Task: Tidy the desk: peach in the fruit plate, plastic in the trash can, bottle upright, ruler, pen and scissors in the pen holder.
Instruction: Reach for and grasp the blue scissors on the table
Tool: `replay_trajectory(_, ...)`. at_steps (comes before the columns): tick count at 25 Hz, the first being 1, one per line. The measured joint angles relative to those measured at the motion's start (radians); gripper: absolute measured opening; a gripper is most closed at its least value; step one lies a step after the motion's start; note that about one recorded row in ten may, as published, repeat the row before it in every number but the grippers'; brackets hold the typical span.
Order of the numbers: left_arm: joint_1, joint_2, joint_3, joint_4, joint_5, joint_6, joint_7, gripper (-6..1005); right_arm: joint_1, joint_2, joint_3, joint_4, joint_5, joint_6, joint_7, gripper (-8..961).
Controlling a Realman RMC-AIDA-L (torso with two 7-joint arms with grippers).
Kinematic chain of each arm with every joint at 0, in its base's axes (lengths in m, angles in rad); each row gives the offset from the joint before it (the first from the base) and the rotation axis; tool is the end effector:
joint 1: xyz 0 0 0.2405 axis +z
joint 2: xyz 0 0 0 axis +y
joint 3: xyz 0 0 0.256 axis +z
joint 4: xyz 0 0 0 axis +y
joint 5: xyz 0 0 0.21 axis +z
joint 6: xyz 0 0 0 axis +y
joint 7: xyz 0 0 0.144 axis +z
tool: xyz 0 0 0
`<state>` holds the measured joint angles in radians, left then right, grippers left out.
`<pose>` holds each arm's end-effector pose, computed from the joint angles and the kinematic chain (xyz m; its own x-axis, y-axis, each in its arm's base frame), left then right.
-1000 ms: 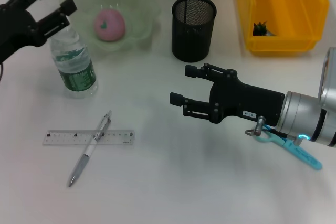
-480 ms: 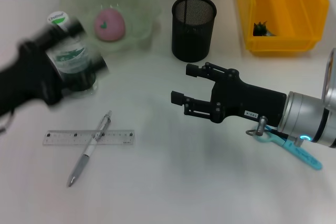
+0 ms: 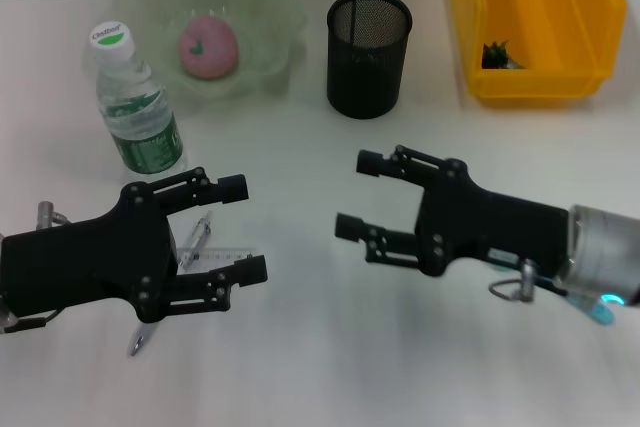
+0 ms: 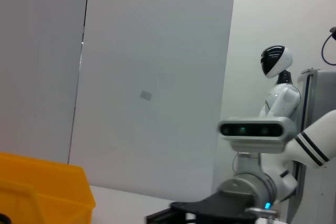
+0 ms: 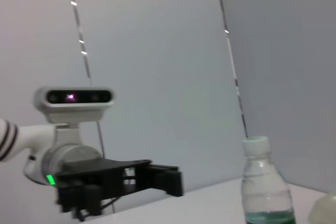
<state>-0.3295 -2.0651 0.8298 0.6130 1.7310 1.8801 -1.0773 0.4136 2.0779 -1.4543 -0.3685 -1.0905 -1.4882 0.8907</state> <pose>-0.2675 0.2487 0.0068 0.7038 0.1247 0.6994 0.2343 -0.9701 -0.0628 0.2400 0.2753 -0.0688 0.6736 -0.1417 -0.7254 -0.3279 -0.9369 -0.1214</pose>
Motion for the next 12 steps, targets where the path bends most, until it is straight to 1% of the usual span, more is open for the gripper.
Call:
replay_trajectory(4,-0.001,0.000,-0.002,-0.001,-0.001,-0.004,0.000,822,-0.043,-0.009,0.022,-0.005,-0.008,-0.054,-0.023,770)
replay_trajectory(8,-0.006,-0.001,0.002,-0.002,-0.001,-0.013,0.000,822,-0.061,-0.011,0.051,-0.005,-0.010,-0.074,-0.013,770)
replay_trajectory(9,-0.007,-0.002,0.002,-0.004,-0.001,-0.016,0.000,822,-0.071,-0.017,0.097,-0.016,-0.015,-0.088,0.038,769)
replay_trajectory(10,-0.009,-0.002,0.003,-0.009,-0.002,-0.020,0.003,822,-0.071,-0.017,0.097,-0.016,-0.015,-0.088,0.038,769)
replay_trajectory(11,-0.010,-0.003,0.003,-0.016,-0.002,-0.023,0.006,822,-0.076,-0.022,0.125,-0.028,-0.023,-0.100,0.072,769)
replay_trajectory(12,-0.010,-0.002,0.003,-0.020,-0.002,-0.024,0.008,822,-0.081,-0.032,0.154,-0.053,-0.044,-0.119,0.116,769)
